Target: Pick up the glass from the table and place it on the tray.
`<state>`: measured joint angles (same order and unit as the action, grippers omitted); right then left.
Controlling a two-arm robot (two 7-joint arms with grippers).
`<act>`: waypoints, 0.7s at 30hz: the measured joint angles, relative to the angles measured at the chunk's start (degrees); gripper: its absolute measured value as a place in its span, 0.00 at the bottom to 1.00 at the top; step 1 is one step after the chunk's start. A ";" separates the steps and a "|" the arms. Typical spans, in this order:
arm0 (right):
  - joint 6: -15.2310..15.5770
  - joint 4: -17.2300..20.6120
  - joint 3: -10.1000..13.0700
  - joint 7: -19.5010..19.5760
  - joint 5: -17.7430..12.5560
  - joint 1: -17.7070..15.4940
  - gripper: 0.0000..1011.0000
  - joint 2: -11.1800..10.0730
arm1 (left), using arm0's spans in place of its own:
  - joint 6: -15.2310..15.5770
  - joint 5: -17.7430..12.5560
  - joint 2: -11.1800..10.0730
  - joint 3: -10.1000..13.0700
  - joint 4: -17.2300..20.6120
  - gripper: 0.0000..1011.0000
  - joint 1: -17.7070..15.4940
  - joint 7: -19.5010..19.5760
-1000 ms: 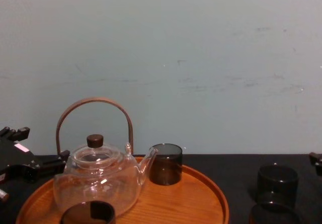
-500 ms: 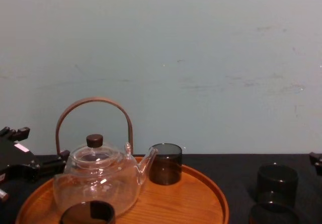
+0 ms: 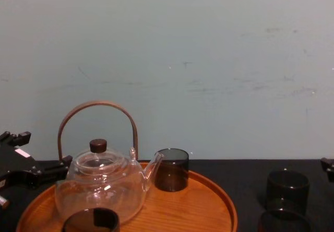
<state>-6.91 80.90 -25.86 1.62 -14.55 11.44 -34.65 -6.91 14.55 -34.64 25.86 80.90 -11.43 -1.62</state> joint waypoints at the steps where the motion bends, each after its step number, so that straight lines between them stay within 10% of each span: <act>1: 0.00 0.00 0.00 0.00 0.00 0.00 0.99 0.00 | 0.00 0.00 0.00 0.00 0.00 1.00 0.00 0.00; 21: 0.23 1.89 1.99 -1.75 -0.91 -2.42 0.99 -0.39 | 0.00 0.00 0.00 0.00 0.00 1.00 0.00 0.00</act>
<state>-6.68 82.79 -23.88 -0.13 -15.46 9.02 -35.03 -6.91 14.55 -34.64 25.86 80.90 -11.43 -1.62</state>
